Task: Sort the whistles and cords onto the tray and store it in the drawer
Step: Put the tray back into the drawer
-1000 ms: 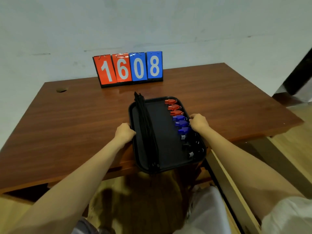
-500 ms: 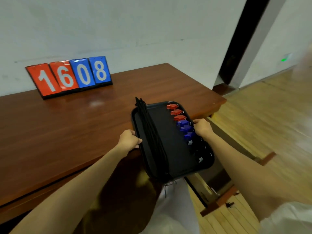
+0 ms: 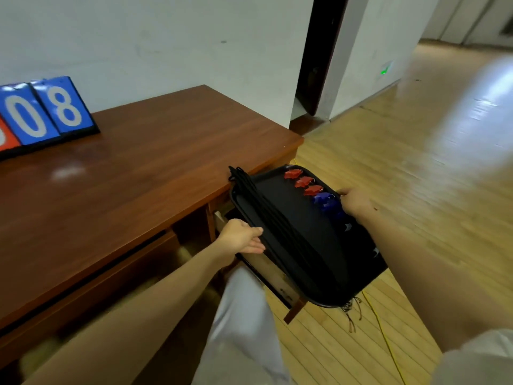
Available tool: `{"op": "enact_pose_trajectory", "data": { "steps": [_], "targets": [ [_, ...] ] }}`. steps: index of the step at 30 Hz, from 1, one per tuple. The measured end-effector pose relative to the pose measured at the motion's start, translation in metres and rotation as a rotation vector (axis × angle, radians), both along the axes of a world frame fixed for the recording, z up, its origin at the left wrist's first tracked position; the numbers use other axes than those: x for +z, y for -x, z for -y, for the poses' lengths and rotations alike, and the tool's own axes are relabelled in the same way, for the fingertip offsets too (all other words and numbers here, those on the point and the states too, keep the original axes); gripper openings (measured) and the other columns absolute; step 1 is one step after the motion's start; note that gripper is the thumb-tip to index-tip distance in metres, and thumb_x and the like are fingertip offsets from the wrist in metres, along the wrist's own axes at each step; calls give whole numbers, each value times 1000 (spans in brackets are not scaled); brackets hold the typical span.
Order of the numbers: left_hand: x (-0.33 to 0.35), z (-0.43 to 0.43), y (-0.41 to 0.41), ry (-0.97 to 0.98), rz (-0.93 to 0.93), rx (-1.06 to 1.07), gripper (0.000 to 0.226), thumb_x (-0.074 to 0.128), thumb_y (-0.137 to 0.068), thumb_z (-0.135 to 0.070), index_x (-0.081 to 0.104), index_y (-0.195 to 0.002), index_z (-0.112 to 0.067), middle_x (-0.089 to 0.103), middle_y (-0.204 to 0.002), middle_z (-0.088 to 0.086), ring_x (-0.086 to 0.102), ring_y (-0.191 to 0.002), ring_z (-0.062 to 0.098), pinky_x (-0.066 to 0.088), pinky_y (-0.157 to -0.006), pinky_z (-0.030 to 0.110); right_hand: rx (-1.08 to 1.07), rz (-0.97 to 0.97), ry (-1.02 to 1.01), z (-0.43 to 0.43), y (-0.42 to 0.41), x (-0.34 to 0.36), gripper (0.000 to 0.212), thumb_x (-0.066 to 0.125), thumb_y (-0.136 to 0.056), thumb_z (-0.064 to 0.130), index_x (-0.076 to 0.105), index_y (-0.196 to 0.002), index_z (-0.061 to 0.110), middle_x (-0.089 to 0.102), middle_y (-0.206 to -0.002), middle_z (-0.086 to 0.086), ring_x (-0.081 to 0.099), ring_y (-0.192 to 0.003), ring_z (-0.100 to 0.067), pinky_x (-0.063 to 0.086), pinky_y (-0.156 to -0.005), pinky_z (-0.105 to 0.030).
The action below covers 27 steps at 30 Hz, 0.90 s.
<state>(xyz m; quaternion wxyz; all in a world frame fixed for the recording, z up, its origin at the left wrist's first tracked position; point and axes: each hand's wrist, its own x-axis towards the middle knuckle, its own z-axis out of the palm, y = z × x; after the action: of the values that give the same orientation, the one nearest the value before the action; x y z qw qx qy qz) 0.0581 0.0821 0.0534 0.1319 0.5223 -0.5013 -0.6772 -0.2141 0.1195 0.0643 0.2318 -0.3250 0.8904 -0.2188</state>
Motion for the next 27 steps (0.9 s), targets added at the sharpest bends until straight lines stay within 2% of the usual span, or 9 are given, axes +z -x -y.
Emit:
{"op": "enact_pose_trajectory", "data": {
  "steps": [4, 8, 12, 15, 18, 23, 27],
  "targets": [
    [-15, -13, 16, -5, 30, -47, 42, 57, -93, -7, 40, -128, 8, 59, -113, 29, 65, -103, 37, 54, -76, 30, -57, 2, -51, -15, 15, -13, 41, 32, -97, -3, 57, -129, 7, 58, -128, -17, 56, -114, -32, 48, -92, -38],
    [-33, -14, 26, -67, 32, -54, 40, 59, -92, -5, 42, -125, 10, 61, -93, 22, 66, -97, 37, 54, -76, 32, -66, 27, -78, -19, 22, -29, 44, 30, -97, -6, 55, -131, 6, 56, -130, -19, 55, -115, -34, 48, -92, -39],
    [-43, -17, 33, -81, 47, -78, 40, 59, -91, -4, 43, -124, 11, 57, -117, 34, 64, -103, 41, 55, -82, 36, -71, 35, -117, -18, 31, -45, 46, 31, -96, -7, 53, -133, 8, 56, -131, -20, 56, -115, -34, 49, -88, -38],
    [-48, -16, 38, -87, 59, -79, 45, 58, -91, -3, 40, -130, 11, 58, -118, 34, 64, -105, 40, 55, -88, 37, -35, 6, -162, -16, 35, -54, 46, 32, -95, -6, 52, -134, 9, 55, -131, -19, 57, -112, -33, 51, -87, -37],
    [-54, -14, 43, -100, 72, -70, 50, 58, -92, -3, 35, -134, 10, 58, -118, 33, 63, -106, 39, 54, -88, 36, -22, -1, -189, -10, 40, -61, 47, 33, -95, -7, 51, -135, 9, 56, -129, -19, 59, -102, -31, 50, -79, -34],
    [-63, -2, 48, -149, 86, -38, 52, 57, -91, 0, 34, -136, 10, 57, -120, 33, 62, -109, 39, 54, -89, 36, -5, -8, -204, 6, 46, -74, 48, 32, -94, -8, 49, -137, 7, 53, -134, -20, 57, -114, -34, 51, -91, -37],
    [-71, 16, 54, -201, 105, 10, 58, 57, -91, -1, 29, -141, 7, 58, -122, 30, 63, -110, 36, 53, -82, 32, 32, -27, -229, 22, 46, -81, 49, 33, -94, -7, 51, -136, 10, 55, -132, -17, 58, -112, -33, 51, -89, -37]
  ]
}}
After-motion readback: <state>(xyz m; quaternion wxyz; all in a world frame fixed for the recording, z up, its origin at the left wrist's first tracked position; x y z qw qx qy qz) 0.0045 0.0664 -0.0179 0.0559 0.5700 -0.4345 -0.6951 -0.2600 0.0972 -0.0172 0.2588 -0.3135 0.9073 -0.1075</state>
